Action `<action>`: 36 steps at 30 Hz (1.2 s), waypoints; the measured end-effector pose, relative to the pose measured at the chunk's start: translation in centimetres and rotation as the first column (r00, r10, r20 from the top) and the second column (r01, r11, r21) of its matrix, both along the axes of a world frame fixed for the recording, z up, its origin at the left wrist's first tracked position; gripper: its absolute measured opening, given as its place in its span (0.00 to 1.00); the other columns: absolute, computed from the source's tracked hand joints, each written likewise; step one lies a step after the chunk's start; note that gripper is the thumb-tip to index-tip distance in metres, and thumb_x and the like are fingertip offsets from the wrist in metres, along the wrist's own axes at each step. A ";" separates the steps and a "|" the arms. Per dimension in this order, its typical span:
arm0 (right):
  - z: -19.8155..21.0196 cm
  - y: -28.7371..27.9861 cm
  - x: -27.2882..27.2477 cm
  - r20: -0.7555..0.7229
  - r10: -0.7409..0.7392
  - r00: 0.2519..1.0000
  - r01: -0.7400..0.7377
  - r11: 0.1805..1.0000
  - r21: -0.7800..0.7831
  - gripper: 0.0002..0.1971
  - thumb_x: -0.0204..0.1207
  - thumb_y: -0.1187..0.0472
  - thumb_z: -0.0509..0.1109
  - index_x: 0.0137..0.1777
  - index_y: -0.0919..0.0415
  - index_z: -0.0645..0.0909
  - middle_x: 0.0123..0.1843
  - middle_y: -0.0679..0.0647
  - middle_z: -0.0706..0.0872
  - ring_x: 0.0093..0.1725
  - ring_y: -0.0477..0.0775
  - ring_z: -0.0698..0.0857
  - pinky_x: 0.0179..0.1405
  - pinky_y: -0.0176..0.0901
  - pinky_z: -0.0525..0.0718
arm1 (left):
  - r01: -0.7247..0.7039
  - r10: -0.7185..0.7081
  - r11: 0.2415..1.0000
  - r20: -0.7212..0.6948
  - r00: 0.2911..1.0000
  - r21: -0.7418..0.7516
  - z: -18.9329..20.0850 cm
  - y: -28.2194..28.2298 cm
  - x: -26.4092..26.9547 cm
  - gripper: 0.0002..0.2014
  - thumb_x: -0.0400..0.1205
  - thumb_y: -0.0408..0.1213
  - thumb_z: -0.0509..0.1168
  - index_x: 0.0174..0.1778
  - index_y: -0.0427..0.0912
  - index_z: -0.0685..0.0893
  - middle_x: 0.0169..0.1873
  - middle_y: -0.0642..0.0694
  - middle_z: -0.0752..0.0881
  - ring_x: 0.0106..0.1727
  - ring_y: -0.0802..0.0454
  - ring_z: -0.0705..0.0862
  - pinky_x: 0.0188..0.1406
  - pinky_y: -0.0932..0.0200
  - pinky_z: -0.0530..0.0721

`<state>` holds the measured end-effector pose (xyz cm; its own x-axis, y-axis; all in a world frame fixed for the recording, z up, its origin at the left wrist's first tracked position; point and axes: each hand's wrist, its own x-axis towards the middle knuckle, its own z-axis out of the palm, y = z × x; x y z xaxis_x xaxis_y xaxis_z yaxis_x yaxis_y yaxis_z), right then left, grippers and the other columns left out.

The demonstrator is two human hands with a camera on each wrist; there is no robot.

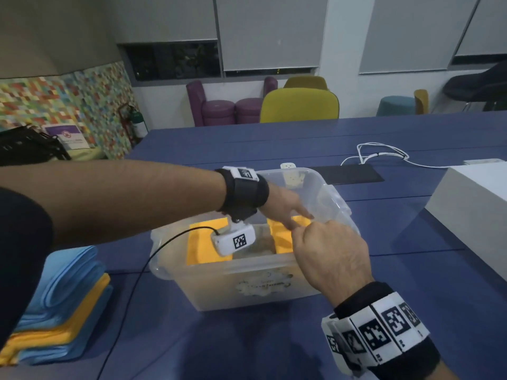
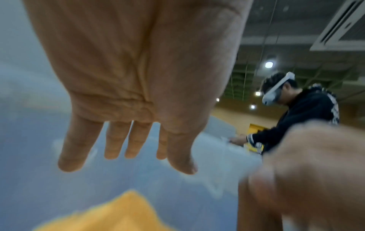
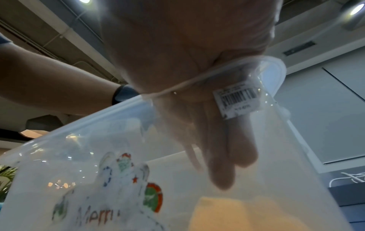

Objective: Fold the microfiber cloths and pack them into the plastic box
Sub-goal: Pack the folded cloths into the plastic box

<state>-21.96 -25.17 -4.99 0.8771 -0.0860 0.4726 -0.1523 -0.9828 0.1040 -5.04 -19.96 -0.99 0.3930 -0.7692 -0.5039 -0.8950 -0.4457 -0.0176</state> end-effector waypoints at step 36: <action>-4.0 29.4 6.5 -0.194 0.634 0.748 -0.433 0.689 0.580 0.21 0.83 0.58 0.63 0.76 0.55 0.73 0.73 0.52 0.77 0.69 0.60 0.81 0.65 0.55 0.79 | -0.613 0.699 0.713 0.283 0.656 -0.339 -7.0 43.0 -6.6 0.52 0.73 0.53 0.77 0.88 0.40 0.57 0.84 0.42 0.64 0.85 0.41 0.63 0.84 0.38 0.62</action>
